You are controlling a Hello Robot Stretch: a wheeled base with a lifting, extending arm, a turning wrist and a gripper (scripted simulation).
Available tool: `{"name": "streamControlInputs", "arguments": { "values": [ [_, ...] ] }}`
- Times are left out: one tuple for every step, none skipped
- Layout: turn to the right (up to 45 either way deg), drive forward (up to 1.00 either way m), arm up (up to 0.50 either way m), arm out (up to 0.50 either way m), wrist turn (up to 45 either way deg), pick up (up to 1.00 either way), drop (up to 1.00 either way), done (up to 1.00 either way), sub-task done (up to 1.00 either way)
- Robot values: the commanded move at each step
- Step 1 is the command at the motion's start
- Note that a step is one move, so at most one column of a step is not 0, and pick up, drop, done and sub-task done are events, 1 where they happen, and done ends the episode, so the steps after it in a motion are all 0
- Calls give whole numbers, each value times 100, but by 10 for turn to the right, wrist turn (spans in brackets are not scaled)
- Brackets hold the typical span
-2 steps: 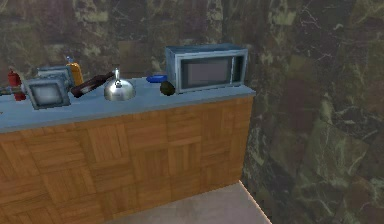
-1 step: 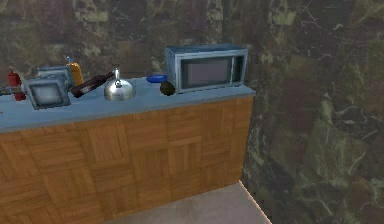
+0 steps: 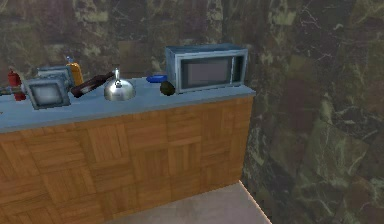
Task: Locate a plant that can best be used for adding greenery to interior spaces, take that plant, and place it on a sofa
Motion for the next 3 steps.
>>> {"name": "streamControlInputs", "arguments": {
  "values": [
    [0, 0, 0, 0, -360, 0, 0, 0, 0],
    [0, 0, 0, -46, 0, 0, 0, 0, 0],
    [-450, 0, 0, 0, 0, 0, 0, 0, 0]
  ]
}}
